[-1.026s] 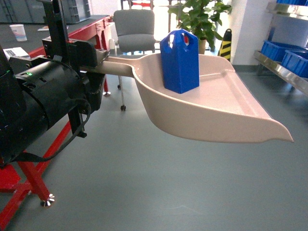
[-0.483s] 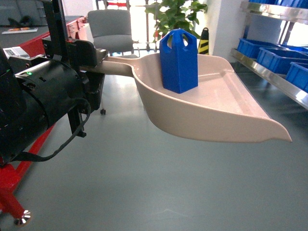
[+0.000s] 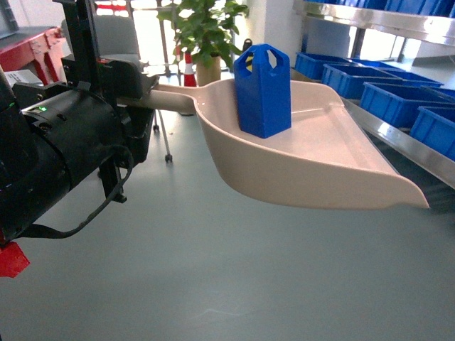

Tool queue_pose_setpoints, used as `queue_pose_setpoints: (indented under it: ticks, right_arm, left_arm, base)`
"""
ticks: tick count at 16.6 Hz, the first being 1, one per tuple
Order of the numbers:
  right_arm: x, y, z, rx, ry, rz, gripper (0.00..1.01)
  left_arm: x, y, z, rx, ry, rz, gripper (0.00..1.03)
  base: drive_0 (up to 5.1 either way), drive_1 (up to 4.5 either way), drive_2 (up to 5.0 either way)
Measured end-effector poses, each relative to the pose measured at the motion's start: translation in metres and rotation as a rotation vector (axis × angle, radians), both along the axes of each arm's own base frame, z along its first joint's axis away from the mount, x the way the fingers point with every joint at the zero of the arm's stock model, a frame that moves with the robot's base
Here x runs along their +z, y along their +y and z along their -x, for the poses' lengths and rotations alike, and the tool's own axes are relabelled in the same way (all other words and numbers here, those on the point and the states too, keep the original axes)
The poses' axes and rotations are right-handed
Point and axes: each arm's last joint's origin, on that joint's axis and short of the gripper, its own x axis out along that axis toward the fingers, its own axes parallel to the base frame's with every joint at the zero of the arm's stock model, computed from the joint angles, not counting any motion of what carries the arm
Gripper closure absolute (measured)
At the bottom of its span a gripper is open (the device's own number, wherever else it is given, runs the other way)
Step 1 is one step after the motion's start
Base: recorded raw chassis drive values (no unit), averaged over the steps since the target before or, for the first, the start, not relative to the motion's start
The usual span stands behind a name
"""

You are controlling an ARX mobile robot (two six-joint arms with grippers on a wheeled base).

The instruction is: Place part in tray to right shelf

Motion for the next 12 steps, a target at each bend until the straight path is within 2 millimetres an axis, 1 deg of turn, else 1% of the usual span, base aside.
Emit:
queue_pose_setpoints:
  ticks: [12]
  right_arm:
    - [0.0000,0.0000,0.0000,0.000,0.000,0.000,0.03]
  left_arm:
    - [0.0000,0.0000,0.0000,-0.001,0.000,0.000,0.86]
  base:
    - [-1.6,-1.63,-1.6]
